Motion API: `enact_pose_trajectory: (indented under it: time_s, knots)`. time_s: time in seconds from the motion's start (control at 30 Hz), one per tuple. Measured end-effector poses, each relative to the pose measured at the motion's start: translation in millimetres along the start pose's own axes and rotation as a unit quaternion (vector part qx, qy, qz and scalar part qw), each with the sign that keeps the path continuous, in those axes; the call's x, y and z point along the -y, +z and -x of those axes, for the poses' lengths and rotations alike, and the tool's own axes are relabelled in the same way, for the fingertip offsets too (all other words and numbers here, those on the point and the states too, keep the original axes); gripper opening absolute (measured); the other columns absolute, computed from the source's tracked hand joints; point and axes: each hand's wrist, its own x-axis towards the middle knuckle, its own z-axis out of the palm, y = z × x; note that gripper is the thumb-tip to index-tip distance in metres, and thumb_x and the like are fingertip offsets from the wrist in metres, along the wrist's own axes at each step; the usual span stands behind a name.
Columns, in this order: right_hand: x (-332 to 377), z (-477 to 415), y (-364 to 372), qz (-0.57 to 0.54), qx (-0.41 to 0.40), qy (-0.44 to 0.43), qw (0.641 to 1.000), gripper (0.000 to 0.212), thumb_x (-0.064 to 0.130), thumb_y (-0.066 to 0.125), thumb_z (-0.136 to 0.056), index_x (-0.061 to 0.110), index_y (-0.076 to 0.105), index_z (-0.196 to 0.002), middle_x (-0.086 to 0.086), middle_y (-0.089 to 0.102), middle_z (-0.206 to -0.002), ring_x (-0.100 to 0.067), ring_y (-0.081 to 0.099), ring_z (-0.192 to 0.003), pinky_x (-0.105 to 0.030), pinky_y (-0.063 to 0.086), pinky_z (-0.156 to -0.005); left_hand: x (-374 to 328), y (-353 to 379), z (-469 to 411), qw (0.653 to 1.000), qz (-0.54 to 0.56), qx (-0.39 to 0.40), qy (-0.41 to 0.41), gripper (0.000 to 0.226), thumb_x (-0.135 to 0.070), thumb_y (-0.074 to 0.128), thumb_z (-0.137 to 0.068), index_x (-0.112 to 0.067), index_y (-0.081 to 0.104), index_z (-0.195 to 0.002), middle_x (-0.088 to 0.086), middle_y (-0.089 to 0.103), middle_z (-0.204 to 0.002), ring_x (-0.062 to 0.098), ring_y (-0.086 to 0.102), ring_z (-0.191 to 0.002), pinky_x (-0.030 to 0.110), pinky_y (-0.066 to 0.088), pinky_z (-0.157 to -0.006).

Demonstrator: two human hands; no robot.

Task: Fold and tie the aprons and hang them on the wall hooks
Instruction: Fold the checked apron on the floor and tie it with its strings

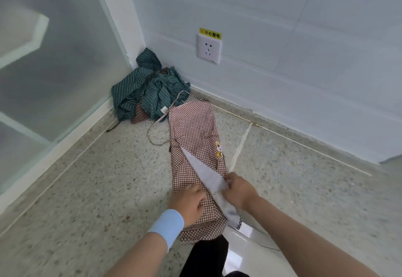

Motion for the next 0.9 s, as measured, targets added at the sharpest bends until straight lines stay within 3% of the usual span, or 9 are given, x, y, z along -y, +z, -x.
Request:
enact_pose_trajectory:
  time_s: [0.1, 0.23, 0.33, 0.43, 0.5, 0.6, 0.67, 0.8, 0.9]
  knots:
    - [-9.8, 20.6, 9.9, -0.094, 0.047, 0.012, 0.994, 0.066, 0.040, 0.068, -0.080, 0.020, 0.045, -0.139, -0.003, 0.063, -0.126, -0.020, 0.060, -0.111, -0.031, 0.048, -0.089, -1.6, 19.0, 23.8, 0.997, -0.049, 0.056, -0.016, 0.068, -0.066, 0.054, -0.075, -0.036, 0.044, -0.135, -0.008, 0.026, -0.149, 0.020, 0.021, -0.140, 0.042, 0.025, -0.113]
    - [-22.9, 33.3, 21.3, -0.154, 0.056, -0.007, 0.986, 0.042, 0.032, 0.074, -0.073, 0.016, 0.071, -0.112, 0.000, 0.073, -0.104, -0.015, 0.068, -0.096, -0.041, 0.055, -0.093, 4.2, 30.8, 58.7, 0.994, -0.087, 0.057, -0.013, 0.105, -0.080, 0.047, -0.045, -0.042, 0.031, -0.141, -0.007, 0.008, -0.155, 0.022, 0.005, -0.145, 0.053, 0.012, -0.118]
    - [-20.6, 41.6, 22.9, -0.241, 0.019, 0.013, 0.970, 0.020, 0.025, 0.077, -0.073, 0.009, 0.066, -0.077, -0.004, 0.069, -0.082, -0.017, 0.067, -0.080, -0.036, 0.057, -0.081, 10.8, 36.0, 77.7, 0.996, -0.078, 0.042, -0.019, 0.066, -0.064, 0.059, -0.061, -0.038, 0.052, -0.122, -0.010, 0.034, -0.136, 0.016, 0.029, -0.129, 0.037, 0.033, -0.104]
    - [-13.7, 50.2, 24.2, -0.268, -0.043, 0.022, 0.962, 0.026, 0.019, 0.076, -0.079, 0.017, 0.054, -0.065, 0.001, 0.057, -0.070, -0.012, 0.056, -0.067, -0.027, 0.047, -0.061, 12.1, 39.2, 88.1, 0.997, 0.007, -0.032, -0.070, 0.017, -0.034, 0.061, -0.085, -0.028, 0.067, -0.100, -0.010, 0.055, -0.107, 0.011, 0.050, -0.100, 0.022, 0.038, -0.077]
    - [-11.7, 55.8, 22.9, -0.250, -0.054, 0.044, 0.966, 0.021, 0.028, 0.076, -0.079, 0.015, 0.059, -0.083, 0.001, 0.063, -0.081, -0.010, 0.059, -0.069, -0.024, 0.047, -0.054, 9.8, 35.4, 93.0, 0.990, 0.060, -0.087, -0.096, 0.012, -0.028, 0.059, -0.090, -0.018, 0.064, -0.092, -0.007, 0.056, -0.091, 0.011, 0.051, -0.083, 0.023, 0.037, -0.066]
    - [-12.7, 63.3, 26.8, -0.295, 0.048, 0.110, 0.948, 0.052, 0.031, 0.082, -0.074, 0.018, 0.050, -0.113, -0.006, 0.065, -0.088, -0.012, 0.056, -0.054, -0.022, 0.040, -0.040, 6.7, 26.8, 101.7, 0.973, 0.141, -0.142, -0.112, 0.020, -0.025, 0.066, -0.089, -0.020, 0.049, -0.078, -0.009, 0.047, -0.079, 0.012, 0.046, -0.072, 0.024, 0.034, -0.057]
    - [-12.9, 67.5, 29.0, -0.318, 0.097, 0.152, 0.931, 0.040, 0.013, 0.080, -0.077, 0.009, 0.055, -0.108, -0.005, 0.057, -0.070, -0.010, 0.045, -0.047, -0.021, 0.036, -0.042, 5.4, 23.5, 104.8, 0.971, 0.146, -0.152, -0.115, 0.030, -0.027, 0.070, -0.087, -0.023, 0.043, -0.074, -0.012, 0.042, -0.074, 0.007, 0.041, -0.066, 0.021, 0.031, -0.054]
    - [-10.9, 69.2, 28.4, -0.282, -0.003, 0.198, 0.939, 0.021, 0.010, 0.072, -0.081, 0.004, 0.058, -0.096, -0.007, 0.053, -0.069, -0.016, 0.047, -0.055, -0.024, 0.040, -0.044, 7.8, 20.5, 113.4, 0.971, 0.139, -0.140, -0.137, 0.031, -0.030, 0.067, -0.090, -0.022, 0.042, -0.074, -0.010, 0.043, -0.065, 0.005, 0.039, -0.058, 0.018, 0.029, -0.050]
    - [-8.5, 74.1, 23.4, -0.238, -0.073, 0.149, 0.957, 0.017, 0.019, 0.069, -0.079, 0.004, 0.064, -0.087, -0.008, 0.064, -0.075, -0.020, 0.060, -0.064, -0.029, 0.050, -0.052, 14.9, 20.2, 121.2, 0.995, 0.046, 0.003, -0.090, 0.020, -0.043, 0.064, -0.087, -0.026, 0.054, -0.086, -0.010, 0.058, -0.080, 0.010, 0.054, -0.072, 0.022, 0.043, -0.059]
